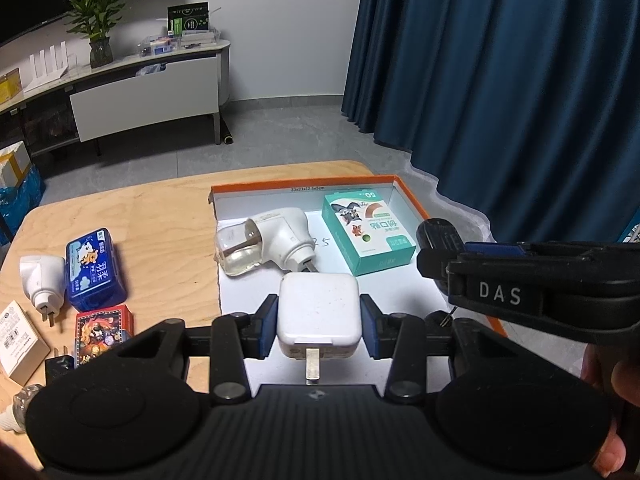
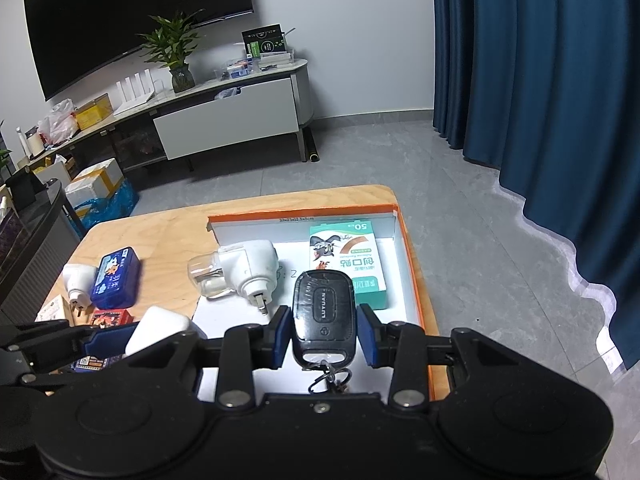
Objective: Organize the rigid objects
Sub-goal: 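Carry the charger and key fob over the white tray, then open both tools to drop the charger and key fob in the tray, then withdraw both tools back toward the remaining items on the table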
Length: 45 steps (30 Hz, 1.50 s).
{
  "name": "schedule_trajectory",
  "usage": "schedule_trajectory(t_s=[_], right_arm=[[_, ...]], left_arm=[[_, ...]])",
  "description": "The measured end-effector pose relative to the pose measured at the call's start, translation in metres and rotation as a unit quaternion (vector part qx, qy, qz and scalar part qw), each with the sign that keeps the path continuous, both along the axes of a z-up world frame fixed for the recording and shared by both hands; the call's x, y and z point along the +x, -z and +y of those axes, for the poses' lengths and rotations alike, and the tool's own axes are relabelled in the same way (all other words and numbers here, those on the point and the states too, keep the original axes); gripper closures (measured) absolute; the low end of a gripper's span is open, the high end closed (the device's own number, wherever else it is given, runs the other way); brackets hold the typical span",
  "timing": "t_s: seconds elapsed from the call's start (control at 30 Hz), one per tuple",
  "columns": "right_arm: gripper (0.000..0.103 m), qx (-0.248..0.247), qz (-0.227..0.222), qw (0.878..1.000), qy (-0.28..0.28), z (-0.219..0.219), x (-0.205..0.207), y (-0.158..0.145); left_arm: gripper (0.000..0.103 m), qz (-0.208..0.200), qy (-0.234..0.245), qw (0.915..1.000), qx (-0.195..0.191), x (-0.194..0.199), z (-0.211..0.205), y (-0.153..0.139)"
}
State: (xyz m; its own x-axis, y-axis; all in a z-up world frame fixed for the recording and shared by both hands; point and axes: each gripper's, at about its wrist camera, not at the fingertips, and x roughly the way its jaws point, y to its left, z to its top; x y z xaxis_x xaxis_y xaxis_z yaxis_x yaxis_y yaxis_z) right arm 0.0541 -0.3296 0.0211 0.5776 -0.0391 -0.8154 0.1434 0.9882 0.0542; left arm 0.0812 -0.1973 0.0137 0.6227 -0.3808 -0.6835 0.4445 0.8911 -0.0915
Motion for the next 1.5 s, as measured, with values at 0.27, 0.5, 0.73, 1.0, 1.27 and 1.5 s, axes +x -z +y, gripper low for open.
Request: schedule_trajectory(t_s=[0.27, 0.5, 0.73, 1.0, 1.27, 1.5], right_arm=[[0.059, 0.002, 0.009, 1.0, 0.003, -0.004, 0.005, 0.006], [0.059, 0.002, 0.029, 1.0, 0.006, -0.007, 0.01, 0.017], [0.056, 0.007, 0.046, 0.999, 0.016, -0.008, 0.006, 0.027], [0.039, -0.012, 0.013, 1.0, 0.015, 0.004, -0.005, 0.005], [0.036, 0.002, -0.002, 1.0, 0.015, 0.027, -0.016, -0.008], [0.036, 0.023, 0.01, 1.0, -0.005, 0.062, -0.024, 0.0]], left_arm=[[0.06, 0.018, 0.003, 0.9998, -0.005, 0.005, -0.009, 0.008], [0.06, 0.036, 0.003, 0.9993, -0.003, 0.009, -0.018, 0.021], [0.045, 0.024, 0.0, 0.9997, 0.005, 0.003, -0.013, 0.017], [0.029, 0.004, -0.014, 0.9998, 0.01, -0.008, 0.004, 0.003], [0.026, -0.006, -0.043, 0.999, 0.012, -0.016, 0.044, -0.007], [0.025, -0.003, -0.081, 0.9965, 0.019, -0.02, 0.093, -0.005]])
